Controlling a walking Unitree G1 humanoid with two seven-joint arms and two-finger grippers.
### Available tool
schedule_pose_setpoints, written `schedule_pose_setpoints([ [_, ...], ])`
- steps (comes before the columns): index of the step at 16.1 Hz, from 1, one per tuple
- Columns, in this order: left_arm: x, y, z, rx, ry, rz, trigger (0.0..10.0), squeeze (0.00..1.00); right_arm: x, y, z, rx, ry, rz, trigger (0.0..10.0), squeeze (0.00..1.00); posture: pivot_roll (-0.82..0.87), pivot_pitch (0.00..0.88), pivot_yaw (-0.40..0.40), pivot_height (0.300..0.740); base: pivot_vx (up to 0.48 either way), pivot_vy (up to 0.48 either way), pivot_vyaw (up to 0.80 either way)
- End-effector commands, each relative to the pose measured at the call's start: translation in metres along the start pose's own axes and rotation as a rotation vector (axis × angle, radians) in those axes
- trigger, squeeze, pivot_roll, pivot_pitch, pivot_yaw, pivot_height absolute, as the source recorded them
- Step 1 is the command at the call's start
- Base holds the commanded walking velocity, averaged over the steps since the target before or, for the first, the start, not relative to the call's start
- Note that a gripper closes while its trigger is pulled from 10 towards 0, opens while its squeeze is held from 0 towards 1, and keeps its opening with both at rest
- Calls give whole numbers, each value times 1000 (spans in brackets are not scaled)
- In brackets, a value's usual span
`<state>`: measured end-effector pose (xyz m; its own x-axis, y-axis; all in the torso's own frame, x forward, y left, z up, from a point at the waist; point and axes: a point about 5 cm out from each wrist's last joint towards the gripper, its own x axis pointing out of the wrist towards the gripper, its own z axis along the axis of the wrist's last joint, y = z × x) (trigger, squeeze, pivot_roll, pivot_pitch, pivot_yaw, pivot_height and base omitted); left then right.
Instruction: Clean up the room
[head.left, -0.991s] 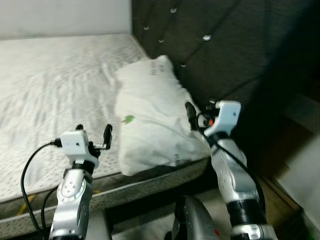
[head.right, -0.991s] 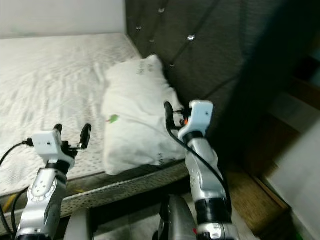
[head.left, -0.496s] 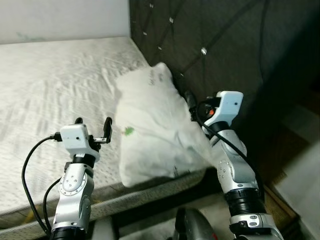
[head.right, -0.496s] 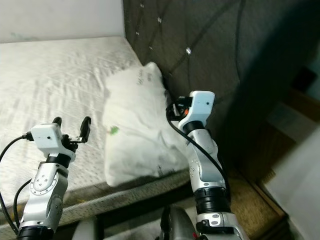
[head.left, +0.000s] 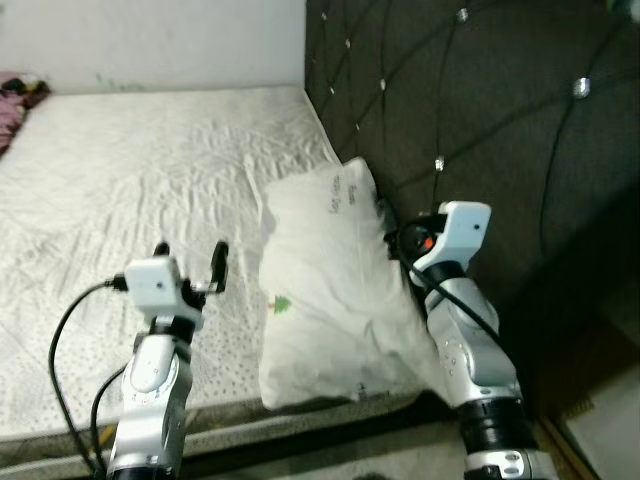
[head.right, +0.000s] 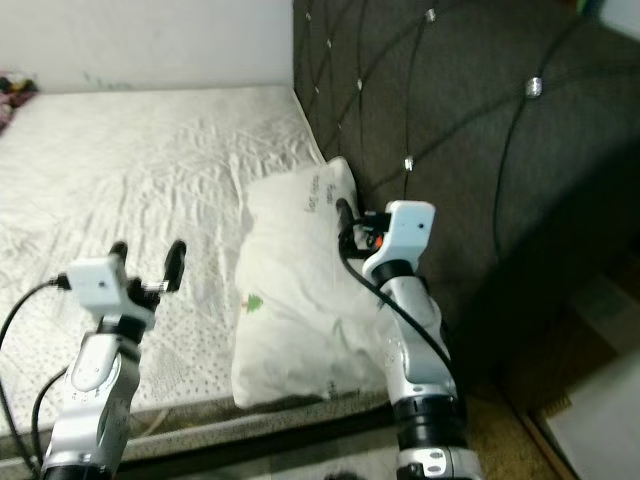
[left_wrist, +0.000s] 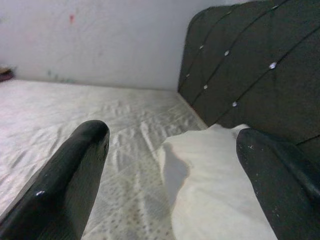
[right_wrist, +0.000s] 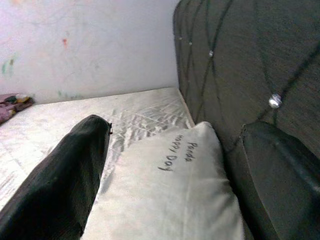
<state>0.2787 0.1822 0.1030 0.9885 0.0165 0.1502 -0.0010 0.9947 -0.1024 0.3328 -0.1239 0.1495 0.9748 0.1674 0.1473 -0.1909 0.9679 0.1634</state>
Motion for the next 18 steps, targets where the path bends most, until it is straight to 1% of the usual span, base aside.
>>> schedule_pose_setpoints([
  [1, -3, 0, -1, 20, 3, -6, 10000, 0, -4, 2, 1, -13, 1, 14, 10000, 0, 33, 0, -62, 740, 0, 0, 0],
  [4, -3, -8, 0, 8, 11, -27, 10000, 0, -4, 1, -2, -22, 20, 12, 10000, 0, 30, 0, -54, 740, 0, 0, 0],
  [7, -9, -9, -4, -1, 36, -23, 10000, 0, -8, -2, -6, -29, 38, -14, 10000, 0, 13, 0, -42, 740, 0, 0, 0],
  [10, -13, -14, -5, -22, 52, -21, 10000, 0, -17, -4, -9, -27, 53, -32, 10000, 0, 5, 0, -39, 740, 0, 0, 0],
  [13, -20, -14, -10, -48, 76, -20, 10000, 0, -27, -7, -18, -49, 88, -11, 10000, 0, 1, 0, -53, 740, 0, 0, 0],
  [15, -20, -15, -10, -57, 80, -11, 10000, 0, -28, -8, -17, -54, 87, -13, 10000, 0, 3, 0, -60, 740, 0, 0, 0],
  [17, -21, -16, -10, -70, 81, 7, 10000, 0, -31, -8, -21, -78, 102, -4, 10000, 0, 6, 0, -61, 740, 0, 0, 0],
  [18, -25, -13, -11, -57, 82, 29, 10000, 0, -40, -7, -31, -103, 142, 9, 10000, 0, 11, 0, -64, 740, 0, 0, 0],
])
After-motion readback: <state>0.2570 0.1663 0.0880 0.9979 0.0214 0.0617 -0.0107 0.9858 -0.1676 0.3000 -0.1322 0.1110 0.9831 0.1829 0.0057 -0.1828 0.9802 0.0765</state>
